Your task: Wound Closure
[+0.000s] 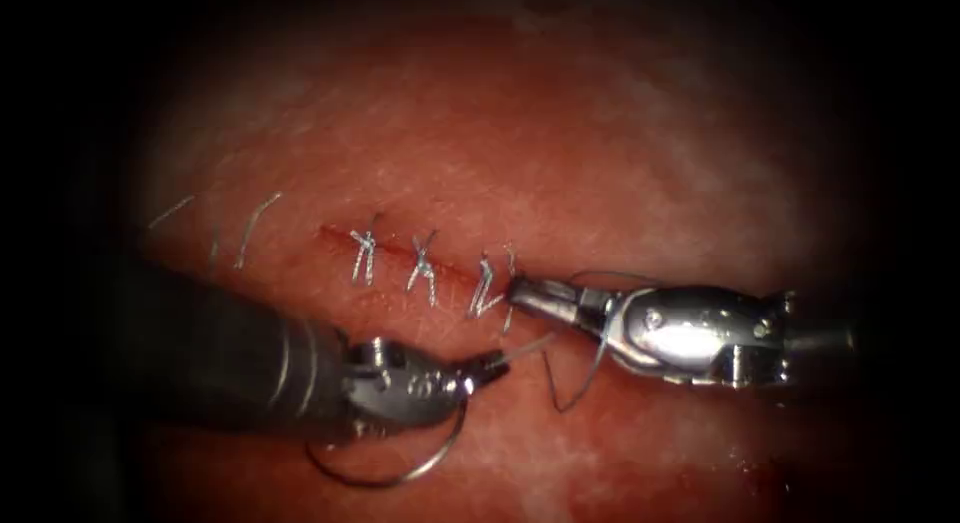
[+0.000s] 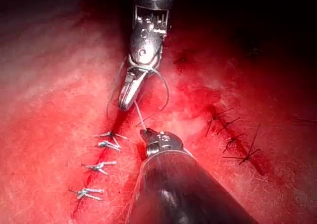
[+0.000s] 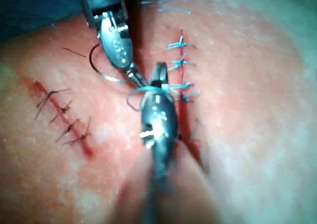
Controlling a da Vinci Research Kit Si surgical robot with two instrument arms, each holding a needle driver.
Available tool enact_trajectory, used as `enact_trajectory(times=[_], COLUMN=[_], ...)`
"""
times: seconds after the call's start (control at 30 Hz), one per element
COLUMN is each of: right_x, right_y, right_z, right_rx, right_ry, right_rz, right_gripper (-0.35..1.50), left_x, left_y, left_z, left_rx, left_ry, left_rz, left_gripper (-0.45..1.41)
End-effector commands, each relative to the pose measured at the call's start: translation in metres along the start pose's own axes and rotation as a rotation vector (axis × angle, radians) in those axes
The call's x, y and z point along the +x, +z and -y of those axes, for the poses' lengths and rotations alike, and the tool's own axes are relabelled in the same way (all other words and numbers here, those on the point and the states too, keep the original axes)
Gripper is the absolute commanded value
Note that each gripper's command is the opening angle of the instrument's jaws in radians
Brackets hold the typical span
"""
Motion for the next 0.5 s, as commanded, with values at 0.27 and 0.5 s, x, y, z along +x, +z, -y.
enact_trajectory(times=[0.27,0.5], right_x=[-0.0033,-0.0041], right_y=[0.0012,0.0017], right_z=[0.0010,0.0020], right_rx=[-0.037,-0.024], right_ry=[-0.019,-0.031], right_rz=[0.094,0.142], right_gripper=[0.96,0.98], left_x=[-0.0008,0.0020], left_y=[-0.0018,-0.0051], left_z=[-0.0022,-0.0016], left_rx=[-0.015,-0.014], left_ry=[0.006,0.044], left_rz=[0.001,-0.019], left_gripper=[-0.45,-0.45])
